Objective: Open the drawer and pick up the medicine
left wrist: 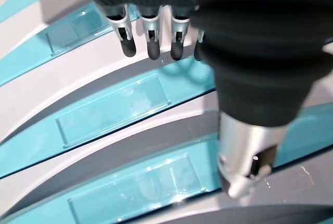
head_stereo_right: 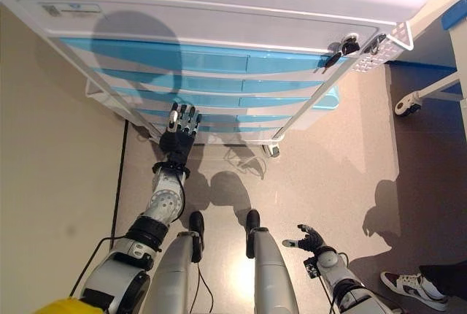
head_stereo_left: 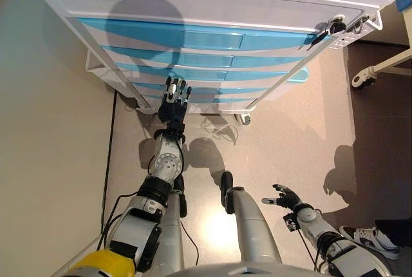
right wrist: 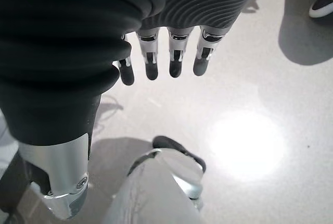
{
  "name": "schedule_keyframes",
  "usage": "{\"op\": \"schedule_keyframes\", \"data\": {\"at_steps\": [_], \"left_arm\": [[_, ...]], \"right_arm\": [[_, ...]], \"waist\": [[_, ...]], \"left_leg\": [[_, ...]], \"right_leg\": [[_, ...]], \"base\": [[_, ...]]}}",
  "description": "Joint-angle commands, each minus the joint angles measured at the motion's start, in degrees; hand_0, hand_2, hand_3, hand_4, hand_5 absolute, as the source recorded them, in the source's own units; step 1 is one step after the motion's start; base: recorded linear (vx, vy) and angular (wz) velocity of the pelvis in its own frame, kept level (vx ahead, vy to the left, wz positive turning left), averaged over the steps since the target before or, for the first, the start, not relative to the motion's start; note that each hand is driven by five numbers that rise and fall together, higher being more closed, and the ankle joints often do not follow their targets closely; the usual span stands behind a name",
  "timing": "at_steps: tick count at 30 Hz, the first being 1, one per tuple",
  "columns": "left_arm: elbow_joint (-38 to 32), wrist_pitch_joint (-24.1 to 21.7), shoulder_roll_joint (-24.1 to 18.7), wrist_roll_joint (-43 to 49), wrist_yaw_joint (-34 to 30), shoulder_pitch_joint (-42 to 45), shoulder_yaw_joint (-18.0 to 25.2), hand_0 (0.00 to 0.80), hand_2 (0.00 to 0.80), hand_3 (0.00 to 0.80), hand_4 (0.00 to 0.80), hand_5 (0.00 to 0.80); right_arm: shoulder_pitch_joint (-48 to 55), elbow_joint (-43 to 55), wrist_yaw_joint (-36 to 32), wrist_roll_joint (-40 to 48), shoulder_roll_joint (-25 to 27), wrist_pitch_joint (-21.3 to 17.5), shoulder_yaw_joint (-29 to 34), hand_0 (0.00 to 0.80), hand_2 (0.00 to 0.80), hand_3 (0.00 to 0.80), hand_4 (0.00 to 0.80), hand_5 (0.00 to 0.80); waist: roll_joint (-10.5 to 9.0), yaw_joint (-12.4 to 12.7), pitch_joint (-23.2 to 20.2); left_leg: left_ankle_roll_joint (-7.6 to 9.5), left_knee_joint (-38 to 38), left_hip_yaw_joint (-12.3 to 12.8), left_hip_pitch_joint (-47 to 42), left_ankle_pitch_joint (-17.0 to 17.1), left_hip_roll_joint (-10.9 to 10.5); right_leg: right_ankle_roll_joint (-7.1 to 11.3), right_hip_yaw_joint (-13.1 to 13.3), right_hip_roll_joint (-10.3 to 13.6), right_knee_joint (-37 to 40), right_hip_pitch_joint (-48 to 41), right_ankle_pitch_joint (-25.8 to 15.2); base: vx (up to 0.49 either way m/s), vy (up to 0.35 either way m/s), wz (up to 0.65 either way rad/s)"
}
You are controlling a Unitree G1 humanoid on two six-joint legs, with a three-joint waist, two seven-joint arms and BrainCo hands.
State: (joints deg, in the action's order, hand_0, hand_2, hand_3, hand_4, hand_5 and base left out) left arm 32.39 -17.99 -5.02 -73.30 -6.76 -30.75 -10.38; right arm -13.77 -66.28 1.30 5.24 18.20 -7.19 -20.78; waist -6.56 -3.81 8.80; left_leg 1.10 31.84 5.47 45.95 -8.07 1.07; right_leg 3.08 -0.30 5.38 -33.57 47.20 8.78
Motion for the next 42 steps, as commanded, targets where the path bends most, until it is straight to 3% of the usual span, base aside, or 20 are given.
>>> {"op": "schedule_keyframes", "data": {"at_steps": [1,20,40,41,42], "left_arm": [[-8.7,-1.5,0.3,1.2,-5.3,-6.4,-3.0,0.000,0.000,0.000,0.000,0.000],[-15.3,0.3,0.3,-0.9,-8.1,-7.0,-6.7,0.000,0.000,0.000,0.000,0.000],[-13.6,1.9,0.7,-2.6,-7.6,-6.2,-6.3,0.000,0.000,0.000,0.000,0.000],[-13.6,1.9,0.7,-2.6,-7.6,-6.2,-6.3,0.050,0.050,0.050,0.050,0.050],[-13.5,1.9,0.7,-2.9,-7.5,-6.1,-6.0,0.370,0.370,0.370,0.370,0.370]], "right_arm": [[1.3,-1.4,-0.2,1.7,3.0,-0.9,-1.4,0.000,0.000,0.000,0.000,0.000],[1.7,-1.9,-0.8,1.8,2.7,-0.9,-2.0,0.000,0.000,0.000,0.000,0.000],[2.4,-3.3,-1.3,0.3,2.4,-0.4,-1.5,0.000,0.000,0.000,0.000,0.000],[2.4,-3.3,-1.3,0.3,2.4,-0.4,-1.5,0.000,0.000,0.000,0.000,0.000],[2.5,-3.4,-1.3,0.3,2.3,-0.4,-1.5,0.000,0.000,0.000,0.000,0.000]], "waist": [[2.49,-0.7,-2.8],[2.04,-0.4,-2.2],[1.64,-0.5,-2.6],[1.64,-0.5,-2.6],[1.60,-0.5,-2.6]], "left_leg": [[0.76,-2.2,-1.1,-1.8,-2.5,-1.7],[-0.10,-9.0,-2.1,-6.9,0.7,-2.1],[-0.09,-11.9,-2.3,-10.8,1.5,-2.5],[-0.09,-11.9,-2.3,-10.8,1.5,-2.5],[-0.07,-12.1,-2.3,-11.1,1.5,-2.5]], "right_leg": [[0.14,-2.1,-1.2,5.0,-0.8,-6.7],[0.70,-3.3,-0.9,11.2,-6.1,-9.3],[0.96,-3.2,-0.4,13.1,-10.0,-9.6],[0.96,-3.2,-0.4,13.1,-10.0,-9.6],[0.92,-3.1,-0.5,13.2,-10.2,-9.6]], "base": [[0.000,0.000,0.00],[-0.002,-0.016,0.02],[0.000,0.000,0.00],[0.000,0.000,0.00],[-0.001,0.006,-0.03]]}}
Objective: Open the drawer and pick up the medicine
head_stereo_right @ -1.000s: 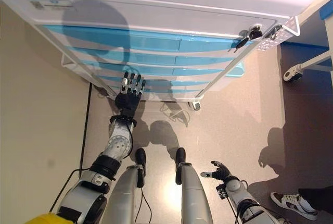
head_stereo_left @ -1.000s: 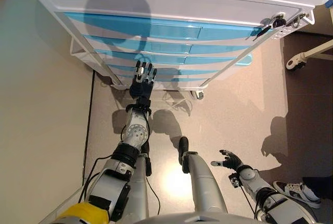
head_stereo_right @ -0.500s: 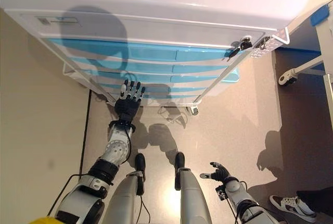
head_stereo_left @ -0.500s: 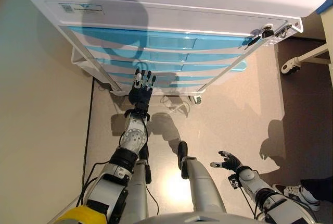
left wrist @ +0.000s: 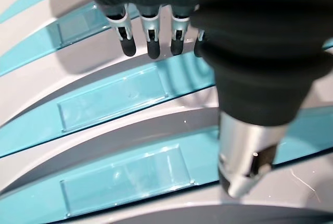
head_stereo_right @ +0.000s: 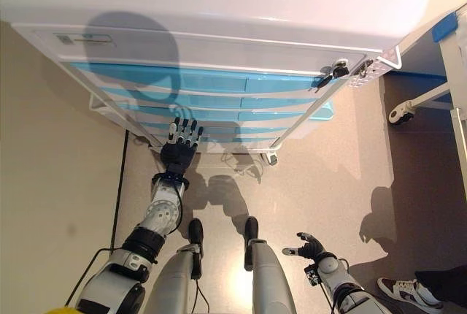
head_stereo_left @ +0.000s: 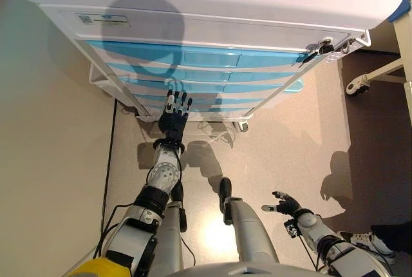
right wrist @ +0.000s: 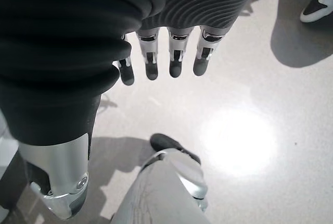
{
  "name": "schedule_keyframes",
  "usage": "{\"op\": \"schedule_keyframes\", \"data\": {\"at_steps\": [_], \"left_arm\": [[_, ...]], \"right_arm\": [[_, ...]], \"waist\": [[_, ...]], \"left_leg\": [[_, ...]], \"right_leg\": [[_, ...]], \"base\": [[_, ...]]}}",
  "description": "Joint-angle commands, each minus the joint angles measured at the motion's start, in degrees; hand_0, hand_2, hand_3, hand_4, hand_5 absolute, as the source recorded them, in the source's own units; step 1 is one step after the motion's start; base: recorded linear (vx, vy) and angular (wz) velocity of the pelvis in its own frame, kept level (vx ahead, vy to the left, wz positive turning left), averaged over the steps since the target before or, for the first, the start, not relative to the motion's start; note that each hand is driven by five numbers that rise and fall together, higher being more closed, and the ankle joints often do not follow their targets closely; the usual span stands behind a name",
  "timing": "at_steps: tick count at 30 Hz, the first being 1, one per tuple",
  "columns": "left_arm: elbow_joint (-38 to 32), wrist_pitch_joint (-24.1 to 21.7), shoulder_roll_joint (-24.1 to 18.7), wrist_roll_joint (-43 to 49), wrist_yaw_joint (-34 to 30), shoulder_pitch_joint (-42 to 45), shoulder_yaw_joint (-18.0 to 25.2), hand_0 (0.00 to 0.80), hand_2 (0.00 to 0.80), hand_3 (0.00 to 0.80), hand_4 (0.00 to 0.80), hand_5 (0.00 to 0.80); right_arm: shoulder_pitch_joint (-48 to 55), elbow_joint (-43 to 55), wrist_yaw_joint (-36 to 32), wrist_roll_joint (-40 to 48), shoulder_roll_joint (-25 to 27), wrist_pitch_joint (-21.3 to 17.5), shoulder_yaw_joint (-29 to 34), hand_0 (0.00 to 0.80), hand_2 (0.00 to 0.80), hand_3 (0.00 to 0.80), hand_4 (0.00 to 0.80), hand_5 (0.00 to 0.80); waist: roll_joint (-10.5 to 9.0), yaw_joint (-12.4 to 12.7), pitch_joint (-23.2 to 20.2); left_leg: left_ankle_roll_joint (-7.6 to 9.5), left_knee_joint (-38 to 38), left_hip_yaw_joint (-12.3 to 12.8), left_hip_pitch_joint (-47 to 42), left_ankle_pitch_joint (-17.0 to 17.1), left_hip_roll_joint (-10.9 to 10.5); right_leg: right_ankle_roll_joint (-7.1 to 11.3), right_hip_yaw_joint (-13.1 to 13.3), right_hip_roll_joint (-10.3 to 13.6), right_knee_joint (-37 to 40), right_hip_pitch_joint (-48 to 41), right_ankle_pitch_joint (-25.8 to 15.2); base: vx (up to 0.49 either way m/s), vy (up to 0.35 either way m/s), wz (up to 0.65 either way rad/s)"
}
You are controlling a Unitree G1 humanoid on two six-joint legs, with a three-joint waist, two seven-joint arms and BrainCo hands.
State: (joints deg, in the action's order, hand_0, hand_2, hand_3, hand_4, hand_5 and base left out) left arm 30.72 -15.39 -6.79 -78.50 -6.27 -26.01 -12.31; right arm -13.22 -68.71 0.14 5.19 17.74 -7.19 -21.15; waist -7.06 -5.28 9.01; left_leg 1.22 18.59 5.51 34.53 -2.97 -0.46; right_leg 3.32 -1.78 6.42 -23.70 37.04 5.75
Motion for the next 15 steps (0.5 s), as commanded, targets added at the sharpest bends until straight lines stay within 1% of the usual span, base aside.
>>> {"op": "schedule_keyframes", "data": {"at_steps": [1,2,3,15], "left_arm": [[-12.0,-0.7,2.5,2.2,-7.9,-10.8,-4.1,0.527,0.527,0.527,0.527,0.527],[-11.9,-0.6,2.4,2.3,-7.7,-10.7,-4.1,0.681,0.681,0.681,0.681,0.681],[-11.9,-0.6,2.4,2.3,-7.7,-10.7,-4.1,0.800,0.800,0.800,0.800,0.800],[-13.3,0.0,1.8,2.6,-7.6,-10.2,-4.5,0.800,0.800,0.800,0.800,0.800]], "right_arm": [[2.0,-0.8,-0.2,0.3,2.8,-0.4,-1.2,0.000,0.000,0.000,0.000,0.000],[2.0,-0.9,-0.2,0.2,2.8,-0.4,-1.2,0.000,0.000,0.000,0.000,0.000],[2.0,-0.9,-0.2,0.2,2.8,-0.4,-1.2,0.000,0.000,0.000,0.000,0.000],[1.9,-1.0,-0.3,-0.7,2.6,-0.2,-1.6,0.000,0.000,0.000,0.000,0.000]], "waist": [[2.07,1.0,-2.8],[2.05,1.1,-2.8],[2.05,1.1,-2.8],[1.90,1.4,-2.6]], "left_leg": [[-0.19,1.1,-2.4,0.3,-3.6,-1.0],[-0.20,1.1,-2.4,0.2,-3.5,-0.9],[-0.20,1.1,-2.4,0.2,-3.5,-0.9],[-0.28,1.1,-3.0,-0.2,-3.2,-0.9]], "right_leg": [[0.69,-1.6,-1.6,3.4,-0.1,-6.6],[0.69,-1.7,-1.6,3.4,-0.2,-6.6],[0.69,-1.7,-1.6,3.4,-0.2,-6.6],[0.44,-2.1,-1.7,3.6,-0.9,-6.4]], "base": [[-0.004,0.006,-0.05],[-0.005,-0.002,-0.05],[-0.004,-0.002,-0.04],[-0.008,-0.003,0.00]]}}
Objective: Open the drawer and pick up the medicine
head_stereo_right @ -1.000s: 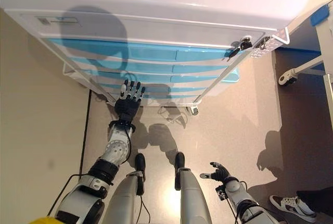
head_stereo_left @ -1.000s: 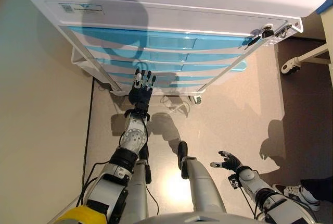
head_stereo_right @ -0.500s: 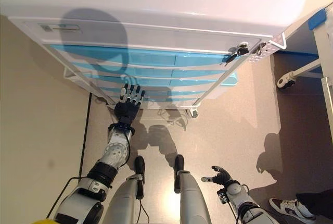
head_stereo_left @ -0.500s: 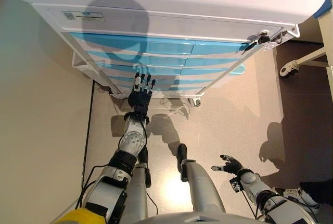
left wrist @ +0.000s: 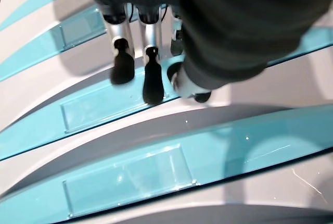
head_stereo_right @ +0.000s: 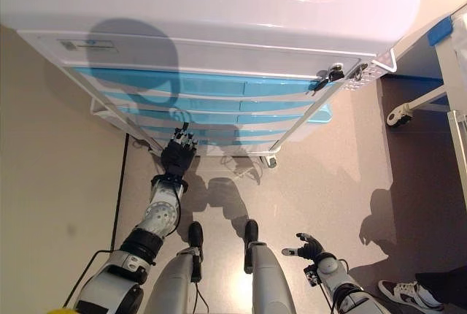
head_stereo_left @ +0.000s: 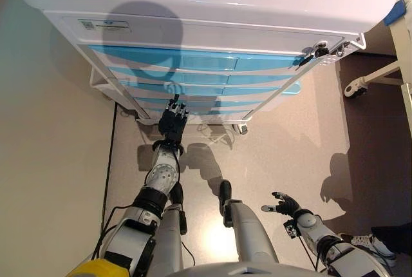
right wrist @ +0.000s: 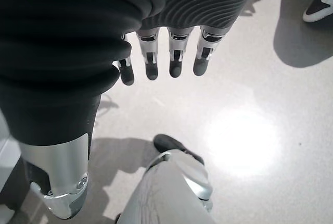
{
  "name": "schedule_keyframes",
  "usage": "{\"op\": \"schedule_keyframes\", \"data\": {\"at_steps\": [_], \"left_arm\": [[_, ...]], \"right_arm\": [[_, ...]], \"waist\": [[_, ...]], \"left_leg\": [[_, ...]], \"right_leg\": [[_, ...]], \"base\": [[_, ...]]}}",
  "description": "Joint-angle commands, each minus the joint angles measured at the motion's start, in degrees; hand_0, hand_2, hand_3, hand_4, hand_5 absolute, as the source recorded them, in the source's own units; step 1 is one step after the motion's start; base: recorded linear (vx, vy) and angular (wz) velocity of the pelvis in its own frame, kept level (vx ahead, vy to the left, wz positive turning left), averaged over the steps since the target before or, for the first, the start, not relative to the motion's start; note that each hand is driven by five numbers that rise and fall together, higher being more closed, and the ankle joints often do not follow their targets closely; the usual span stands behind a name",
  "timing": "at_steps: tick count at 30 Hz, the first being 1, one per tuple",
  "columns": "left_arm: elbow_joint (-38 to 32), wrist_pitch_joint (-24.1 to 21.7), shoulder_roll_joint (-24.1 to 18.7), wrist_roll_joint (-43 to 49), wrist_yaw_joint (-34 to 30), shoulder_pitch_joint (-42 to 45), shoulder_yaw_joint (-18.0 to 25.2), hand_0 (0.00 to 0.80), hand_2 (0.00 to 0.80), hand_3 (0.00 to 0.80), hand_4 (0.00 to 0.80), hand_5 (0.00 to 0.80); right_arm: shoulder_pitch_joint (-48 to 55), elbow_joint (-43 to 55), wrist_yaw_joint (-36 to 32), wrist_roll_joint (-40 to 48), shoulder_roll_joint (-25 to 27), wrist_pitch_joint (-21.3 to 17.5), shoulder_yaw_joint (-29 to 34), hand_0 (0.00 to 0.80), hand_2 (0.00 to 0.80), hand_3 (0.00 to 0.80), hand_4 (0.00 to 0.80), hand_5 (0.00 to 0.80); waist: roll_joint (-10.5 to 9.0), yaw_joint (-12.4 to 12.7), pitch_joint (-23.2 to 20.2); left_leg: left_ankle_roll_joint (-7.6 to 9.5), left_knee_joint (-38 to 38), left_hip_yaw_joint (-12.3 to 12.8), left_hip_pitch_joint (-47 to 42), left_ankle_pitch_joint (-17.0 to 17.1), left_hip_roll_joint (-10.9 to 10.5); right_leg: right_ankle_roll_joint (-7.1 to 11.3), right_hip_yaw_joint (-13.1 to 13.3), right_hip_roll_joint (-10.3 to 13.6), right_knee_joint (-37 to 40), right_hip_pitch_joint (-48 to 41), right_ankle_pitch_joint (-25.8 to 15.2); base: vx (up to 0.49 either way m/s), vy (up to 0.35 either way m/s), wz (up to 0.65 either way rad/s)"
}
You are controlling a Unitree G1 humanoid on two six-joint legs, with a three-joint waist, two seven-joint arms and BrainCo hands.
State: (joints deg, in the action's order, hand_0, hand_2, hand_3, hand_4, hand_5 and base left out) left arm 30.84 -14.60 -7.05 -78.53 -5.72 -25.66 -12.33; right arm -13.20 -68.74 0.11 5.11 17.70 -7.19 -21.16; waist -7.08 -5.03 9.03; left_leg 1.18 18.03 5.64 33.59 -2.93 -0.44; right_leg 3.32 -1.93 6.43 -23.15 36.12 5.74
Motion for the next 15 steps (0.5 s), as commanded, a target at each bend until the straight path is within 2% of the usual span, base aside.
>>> {"op": "schedule_keyframes", "data": {"at_steps": [1,15], "left_arm": [[-13.7,-0.8,2.0,2.7,-8.0,-10.3,-4.6,0.800,0.800,0.800,0.800,0.800],[-14.0,-0.3,1.8,2.4,-7.1,-8.2,-4.4,0.800,0.800,0.800,0.800,0.800]], "right_arm": [[1.8,-0.8,-0.3,-0.8,2.6,-0.2,-1.7,0.000,0.000,0.000,0.000,0.000],[1.6,-1.0,-0.2,-1.3,2.3,-0.1,-1.4,0.000,0.000,0.000,0.000,0.000]], "waist": [[1.81,1.2,-2.4],[1.52,1.7,-2.0]], "left_leg": [[-0.27,1.8,-3.2,0.9,-3.1,-0.9],[-0.51,1.2,-3.8,0.3,-2.5,-0.8]], "right_leg": [[0.39,-2.0,-1.8,3.1,0.0,-6.4],[0.29,-2.4,-1.9,3.5,-0.9,-6.2]], "base": [[0.000,0.000,0.00],[-0.002,-0.002,0.00]]}}
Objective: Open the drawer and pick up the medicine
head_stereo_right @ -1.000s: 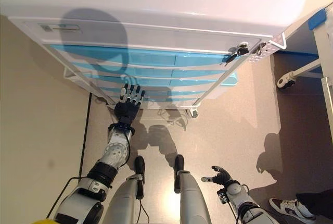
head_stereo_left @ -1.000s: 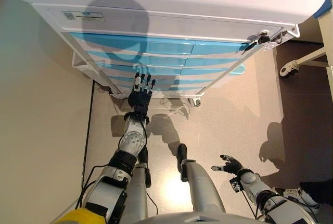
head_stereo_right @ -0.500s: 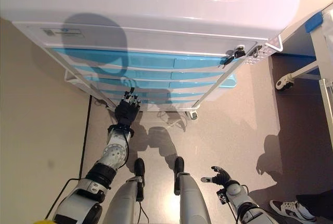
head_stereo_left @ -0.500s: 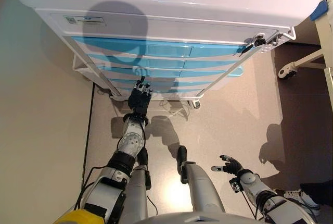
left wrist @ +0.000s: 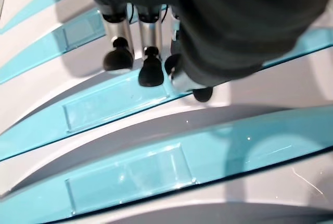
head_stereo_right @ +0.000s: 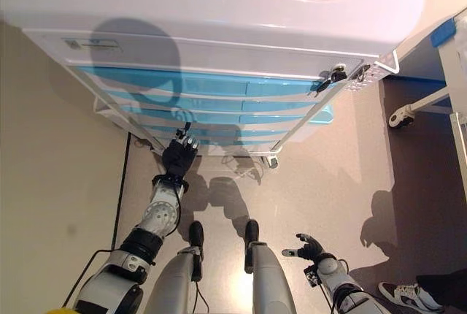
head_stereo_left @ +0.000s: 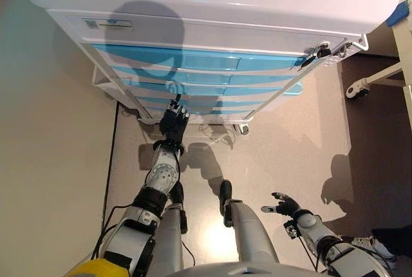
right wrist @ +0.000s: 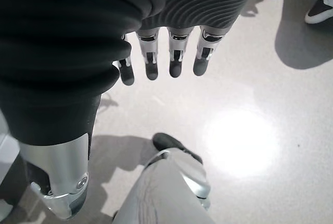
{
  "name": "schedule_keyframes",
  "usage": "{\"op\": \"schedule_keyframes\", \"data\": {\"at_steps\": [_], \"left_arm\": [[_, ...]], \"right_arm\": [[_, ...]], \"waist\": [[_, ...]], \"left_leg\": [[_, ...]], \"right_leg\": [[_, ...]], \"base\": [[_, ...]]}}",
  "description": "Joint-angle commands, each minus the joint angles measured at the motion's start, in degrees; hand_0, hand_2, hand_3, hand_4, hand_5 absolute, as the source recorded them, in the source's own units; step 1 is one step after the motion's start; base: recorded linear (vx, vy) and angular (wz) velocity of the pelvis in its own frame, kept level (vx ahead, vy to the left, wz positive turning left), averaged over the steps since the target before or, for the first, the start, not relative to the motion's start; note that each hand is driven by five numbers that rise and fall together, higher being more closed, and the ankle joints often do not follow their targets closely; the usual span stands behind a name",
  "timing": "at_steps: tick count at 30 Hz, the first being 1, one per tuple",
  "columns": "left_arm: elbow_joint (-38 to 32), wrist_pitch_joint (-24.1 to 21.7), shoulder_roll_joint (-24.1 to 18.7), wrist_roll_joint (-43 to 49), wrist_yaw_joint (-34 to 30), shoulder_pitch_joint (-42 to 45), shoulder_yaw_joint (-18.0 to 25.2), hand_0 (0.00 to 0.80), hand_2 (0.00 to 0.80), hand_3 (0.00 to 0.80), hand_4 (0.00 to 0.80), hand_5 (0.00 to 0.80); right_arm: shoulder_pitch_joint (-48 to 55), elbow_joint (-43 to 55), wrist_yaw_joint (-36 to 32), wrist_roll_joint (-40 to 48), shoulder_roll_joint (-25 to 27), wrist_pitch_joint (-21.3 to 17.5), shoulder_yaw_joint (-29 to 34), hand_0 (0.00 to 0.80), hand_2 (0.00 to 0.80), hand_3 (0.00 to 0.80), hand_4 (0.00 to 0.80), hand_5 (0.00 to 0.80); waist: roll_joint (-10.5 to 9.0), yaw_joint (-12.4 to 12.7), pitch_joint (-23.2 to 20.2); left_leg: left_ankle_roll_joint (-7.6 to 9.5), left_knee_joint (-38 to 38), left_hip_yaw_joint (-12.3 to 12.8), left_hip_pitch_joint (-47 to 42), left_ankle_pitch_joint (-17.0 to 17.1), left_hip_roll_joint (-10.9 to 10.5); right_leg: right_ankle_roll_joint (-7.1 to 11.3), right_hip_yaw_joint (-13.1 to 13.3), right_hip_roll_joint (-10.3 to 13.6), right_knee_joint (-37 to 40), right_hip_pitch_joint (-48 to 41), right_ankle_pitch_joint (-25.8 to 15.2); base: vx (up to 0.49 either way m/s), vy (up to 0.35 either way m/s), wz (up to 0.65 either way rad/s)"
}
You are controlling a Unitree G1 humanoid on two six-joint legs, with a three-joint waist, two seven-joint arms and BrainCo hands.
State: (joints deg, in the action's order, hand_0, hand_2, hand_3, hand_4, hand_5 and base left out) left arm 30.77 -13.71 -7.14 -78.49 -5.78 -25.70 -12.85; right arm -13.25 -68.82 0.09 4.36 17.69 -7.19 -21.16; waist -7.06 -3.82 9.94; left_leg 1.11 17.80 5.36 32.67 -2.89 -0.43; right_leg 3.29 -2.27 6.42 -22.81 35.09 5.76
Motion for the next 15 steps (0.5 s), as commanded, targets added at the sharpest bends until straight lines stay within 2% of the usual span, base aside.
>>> {"op": "schedule_keyframes", "data": {"at_steps": [1,4,5,6,8,9,10,11,12,14,15], "left_arm": [[-13.9,-1.1,1.8,2.4,-6.9,-8.3,-3.9,0.800,0.800,0.800,0.800,0.800],[-13.9,-1.3,1.6,2.5,-6.7,-8.6,-3.9,0.800,0.800,0.800,0.800,0.800],[-13.7,-1.5,1.6,2.6,-6.4,-8.8,-3.7,0.565,0.565,0.565,0.565,0.565],[-13.4,-1.8,1.6,2.8,-6.0,-9.0,-3.6,0.226,0.226,0.226,0.226,0.226],[-12.8,-2.2,1.6,3.1,-5.2,-9.5,-3.3,0.000,0.000,0.000,0.000,0.000],[-12.5,-2.4,1.6,3.3,-4.9,-9.8,-3.2,0.072,0.072,0.072,0.072,0.072],[-12.5,-2.4,1.6,3.3,-4.9,-9.8,-3.2,0.072,0.072,0.072,0.072,0.072],[-12.2,-2.5,1.8,3.4,-4.5,-10.1,-3.0,0.201,0.201,0.201,0.201,0.201],[-12.1,-2.4,1.9,3.4,-4.3,-10.2,-3.0,0.267,0.267,0.267,0.267,0.267],[-12.0,-2.3,2.0,3.4,-4.2,-10.3,-3.0,0.201,0.201,0.201,0.201,0.201],[-12.3,-2.2,2.1,3.4,-4.1,-10.4,-3.0,0.000,0.000,0.000,0.000,0.000]], "right_arm": [[1.6,-1.1,-0.1,-0.7,2.3,-0.1,-1.5,0.000,0.000,0.000,0.000,0.000],[1.6,-1.1,0.0,-0.7,2.4,-0.1,-1.4,0.000,0.000,0.000,0.000,0.000],[1.6,-1.0,-0.1,-0.6,2.3,-0.1,-1.4,0.000,0.000,0.000,0.000,0.000],[1.7,-1.0,-0.1,-0.7,2.3,-0.1,-1.5,0.000,0.000,0.000,0.000,0.000],[1.7,-0.9,0.1,-0.6,2.3,-0.1,-1.5,0.000,0.000,0.000,0.000,0.000],[1.7,-1.0,0.2,-0.6,2.3,-0.1,-1.5,0.000,0.000,0.000,0.000,0.000],[1.7,-1.0,0.2,-0.6,2.3,-0.1,-1.5,0.000,0.000,0.000,0.000,0.000],[1.8,-1.2,0.4,-0.6,2.3,0.1,-1.3,0.000,0.000,0.000,0.000,0.000],[1.8,-1.1,0.4,-0.6,2.3,0.1,-1.3,0.000,0.000,0.000,0.000,0.000],[1.9,-1.1,0.4,-0.6,2.3,0.2,-1.2,0.000,0.000,0.000,0.000,0.000],[1.9,-0.8,0.4,-0.6,2.4,0.1,-1.1,0.000,0.000,0.000,0.000,0.000]], "waist": [[1.53,0.5,-2.9],[1.57,0.5,-2.9],[1.57,0.4,-2.9],[1.56,0.4,-3.0],[1.58,0.3,-3.1],[1.59,0.3,-3.0],[1.59,0.3,-3.0],[1.68,0.2,-3.0],[1.71,0.2,-3.0],[1.74,0.2,-2.9],[1.79,0.2,-2.9]], "left_leg": [[-0.44,1.5,-3.5,1.2,-2.5,-0.8],[-0.45,1.5,-3.4,1.1,-2.6,-0.7],[-0.45,1.5,-3.4,1.1,-2.5,-0.7],[-0.46,1.4,-3.3,1.0,-2.5,-0.6],[-0.44,1.4,-3.3,0.9,-2.6,-0.6],[-0.44,1.4,-3.3,0.9,-2.6,-0.6],[-0.44,1.4,-3.3,0.9,-2.6,-0.6],[-0.45,1.3,-3.3,0.8,-2.6,-0.6],[-0.46,1.3,-3.3,0.7,-2.6,-0.6],[-0.47,1.2,-3.3,0.6,-2.6,-0.6],[-0.47,1.1,-3.2,0.5,-2.5,-0.7]], "right_leg": [[0.33,-2.1,-1.9,3.1,0.1,-6.2],[0.33,-2.1,-1.9,3.2,-0.1,-6.2],[0.33,-2.1,-1.9,3.3,-0.1,-6.2],[0.34,-2.1,-1.9,3.4,-0.2,-6.2],[0.35,-2.0,-2.0,3.3,-0.2,-6.1],[0.36,-1.9,-1.9,3.3,-0.2,-6.1],[0.36,-1.9,-1.9,3.3,-0.2,-6.1],[0.42,-1.9,-1.9,3.3,-0.3,-6.1],[0.43,-1.8,-1.9,3.3,-0.4,-6.1],[0.46,-1.8,-1.9,3.3,-0.4,-6.1],[0.49,-1.8,-1.9,3.3,-0.4,-6.1]], "base": [[0.000,0.000,0.00],[0.000,0.000,0.00],[0.000,0.000,0.00],[0.000,0.000,0.00],[0.000,0.000,0.00],[0.000,0.000,0.00],[0.000,0.000,0.00],[0.000,0.000,0.00],[0.000,0.000,0.00],[0.000,0.000,0.00],[0.000,0.000,0.00]]}}
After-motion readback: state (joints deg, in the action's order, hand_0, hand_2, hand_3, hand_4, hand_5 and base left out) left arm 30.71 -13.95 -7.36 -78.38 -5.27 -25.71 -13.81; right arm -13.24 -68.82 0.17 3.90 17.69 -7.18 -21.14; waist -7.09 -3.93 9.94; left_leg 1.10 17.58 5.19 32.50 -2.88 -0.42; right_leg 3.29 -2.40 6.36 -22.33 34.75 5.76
